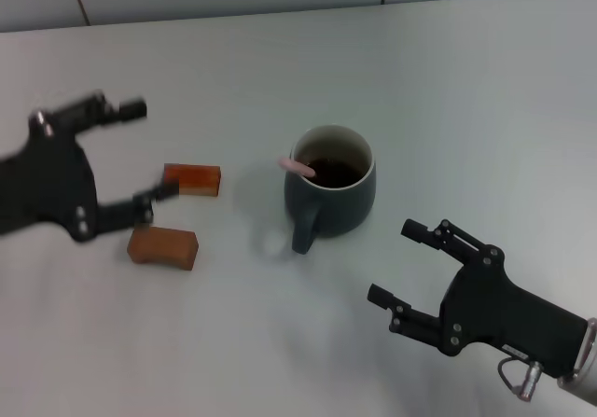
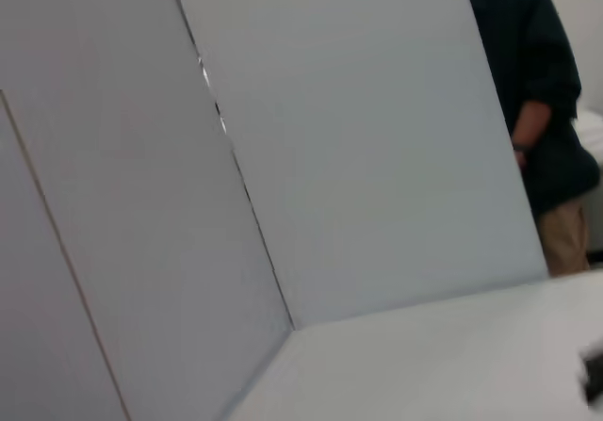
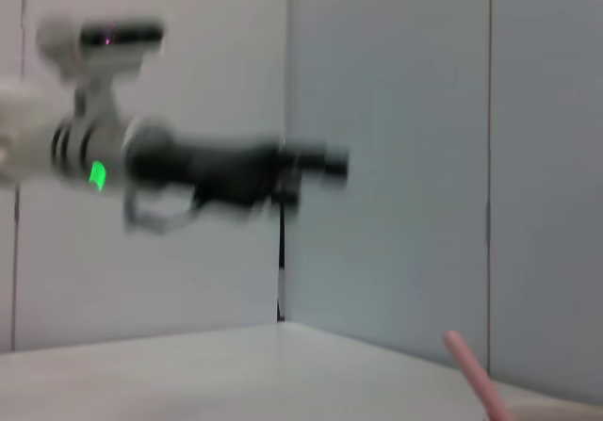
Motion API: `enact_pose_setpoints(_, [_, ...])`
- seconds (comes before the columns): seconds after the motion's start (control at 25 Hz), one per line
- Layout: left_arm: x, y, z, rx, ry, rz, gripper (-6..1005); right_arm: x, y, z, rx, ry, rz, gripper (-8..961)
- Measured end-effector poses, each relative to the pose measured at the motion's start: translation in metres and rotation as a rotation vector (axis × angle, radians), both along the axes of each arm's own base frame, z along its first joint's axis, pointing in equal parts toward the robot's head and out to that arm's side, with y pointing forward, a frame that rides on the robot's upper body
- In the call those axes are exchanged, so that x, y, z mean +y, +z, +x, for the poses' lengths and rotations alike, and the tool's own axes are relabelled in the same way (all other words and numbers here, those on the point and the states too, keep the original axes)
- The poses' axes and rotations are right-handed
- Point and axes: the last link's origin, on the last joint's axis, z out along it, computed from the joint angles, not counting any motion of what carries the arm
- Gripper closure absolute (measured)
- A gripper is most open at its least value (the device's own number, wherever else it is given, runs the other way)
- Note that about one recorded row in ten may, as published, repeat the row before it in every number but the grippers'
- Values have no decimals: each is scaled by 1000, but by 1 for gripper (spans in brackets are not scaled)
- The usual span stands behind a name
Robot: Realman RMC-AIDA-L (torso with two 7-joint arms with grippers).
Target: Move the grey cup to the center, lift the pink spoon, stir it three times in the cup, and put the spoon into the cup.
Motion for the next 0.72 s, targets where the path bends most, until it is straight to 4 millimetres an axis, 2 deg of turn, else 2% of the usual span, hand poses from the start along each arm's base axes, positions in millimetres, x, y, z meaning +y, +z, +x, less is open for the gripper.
enact_pose_setpoints(0.04, [-11, -18, -18, 20, 21, -26, 202, 2, 1, -3, 7, 9, 4, 148])
enact_pose_setpoints(0.08, [-11, -18, -18, 20, 21, -26, 202, 2, 1, -3, 7, 9, 4, 148])
enact_pose_setpoints(0.24, [-29, -52, -34, 0, 71, -104, 202, 9, 0, -8, 17, 25, 9, 148])
enact_pose_setpoints(0.48, [-33, -58, -36, -12, 83, -123, 202, 14, -1, -13, 21, 35, 11, 148])
enact_pose_setpoints(0.52, [-39, -69, -41, -19, 87, -115, 202, 15, -1, -13, 21, 38, 11, 148])
enact_pose_setpoints(0.72, [-38, -71, -40, -24, 98, -119, 202, 19, -2, -15, 14, 42, 12, 147])
